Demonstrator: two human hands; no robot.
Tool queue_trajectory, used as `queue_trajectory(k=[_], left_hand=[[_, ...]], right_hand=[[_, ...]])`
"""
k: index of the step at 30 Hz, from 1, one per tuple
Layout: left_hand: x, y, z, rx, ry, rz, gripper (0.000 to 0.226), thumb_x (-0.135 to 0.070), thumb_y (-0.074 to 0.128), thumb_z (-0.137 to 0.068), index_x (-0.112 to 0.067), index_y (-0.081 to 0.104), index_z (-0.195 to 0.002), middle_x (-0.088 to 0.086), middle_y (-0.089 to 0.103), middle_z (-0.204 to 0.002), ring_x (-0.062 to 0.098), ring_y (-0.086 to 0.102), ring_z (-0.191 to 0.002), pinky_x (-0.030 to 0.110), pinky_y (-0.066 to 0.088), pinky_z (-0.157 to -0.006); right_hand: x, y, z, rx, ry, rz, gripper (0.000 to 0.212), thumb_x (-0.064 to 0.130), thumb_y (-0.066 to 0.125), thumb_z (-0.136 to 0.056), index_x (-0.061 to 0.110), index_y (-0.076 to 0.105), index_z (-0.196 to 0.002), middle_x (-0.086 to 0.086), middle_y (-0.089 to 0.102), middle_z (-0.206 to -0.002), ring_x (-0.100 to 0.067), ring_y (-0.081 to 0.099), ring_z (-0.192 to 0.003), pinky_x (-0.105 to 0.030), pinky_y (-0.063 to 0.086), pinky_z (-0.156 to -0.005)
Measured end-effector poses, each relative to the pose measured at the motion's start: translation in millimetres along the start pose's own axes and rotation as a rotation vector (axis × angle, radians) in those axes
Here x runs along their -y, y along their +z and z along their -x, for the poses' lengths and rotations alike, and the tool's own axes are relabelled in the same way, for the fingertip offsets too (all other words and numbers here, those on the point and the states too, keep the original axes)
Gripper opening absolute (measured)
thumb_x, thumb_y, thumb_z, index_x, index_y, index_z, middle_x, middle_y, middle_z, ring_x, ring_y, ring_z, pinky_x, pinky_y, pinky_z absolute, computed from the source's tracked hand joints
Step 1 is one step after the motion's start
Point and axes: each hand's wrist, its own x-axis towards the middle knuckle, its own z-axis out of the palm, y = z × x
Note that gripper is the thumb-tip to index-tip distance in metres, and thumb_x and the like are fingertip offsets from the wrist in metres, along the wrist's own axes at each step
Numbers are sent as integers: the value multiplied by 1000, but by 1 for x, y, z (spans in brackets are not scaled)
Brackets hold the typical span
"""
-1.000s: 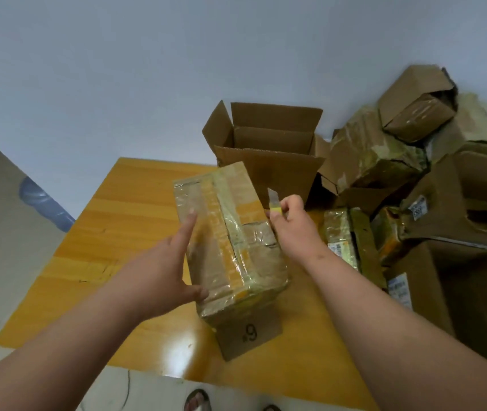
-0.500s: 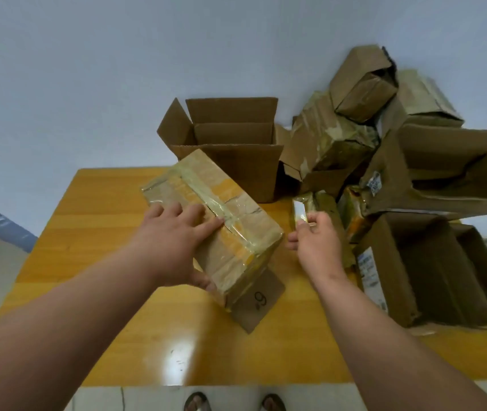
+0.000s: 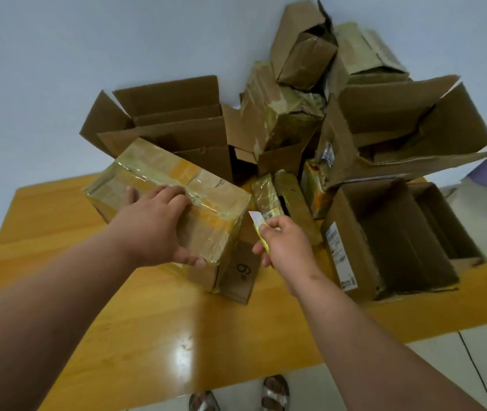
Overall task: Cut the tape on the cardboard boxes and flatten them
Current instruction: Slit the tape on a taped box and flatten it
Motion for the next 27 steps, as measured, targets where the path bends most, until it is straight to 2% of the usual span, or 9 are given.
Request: queue_trajectory(k=[3,6,11,17,22,27], left_hand=[[-4,0,-4,-2,16,-10,138,-108,19,-36,-29,24,-148,-5,21,-158,22,13,-149,65,13,-114],[-4,4,-3,1,23,-14,137,-108,19,-37,-27,23,-148,-3,19,-157,22,8,-149,67,12,-112],[0,9,-1,-33,26,9,137,-109,21,-38,-24,29,-145,-1,23,-152,24,19,-145,67,12,-112],[6,12,2,-50,31,42,137,-109,25,-39,-22,34,-144,1,27,-148,28,20,-144,70,12,-111],[6,15,4,-49,28,54,138,-109,23,-39,-22,34,-145,0,29,-149,27,23,-144,70,9,-112],[4,15,4,-42,15,75,141,-108,22,-36,-23,32,-147,0,31,-151,26,18,-148,69,3,-114]], right_hand=[[3,1,-7,-2,13,-71,5,27,49,-102,29,53,-99,0,68,-70,-6,51,-39,-17,38,-38],[5,1,-15,-27,27,-60,5,27,48,-103,27,52,-105,0,68,-72,-6,53,-39,-18,38,-39],[7,3,-22,-7,45,-51,11,28,48,-103,23,53,-111,1,68,-72,-7,54,-40,-21,40,-44],[8,10,-20,27,44,-137,7,27,49,-102,24,56,-103,1,66,-70,-7,51,-41,-23,41,-46],[10,15,-16,36,89,-259,8,21,51,-102,20,58,-100,0,63,-64,-7,48,-40,-20,39,-41],[8,22,-13,21,65,-203,8,20,52,-101,16,59,-100,-2,63,-64,-7,44,-37,-19,37,-38]])
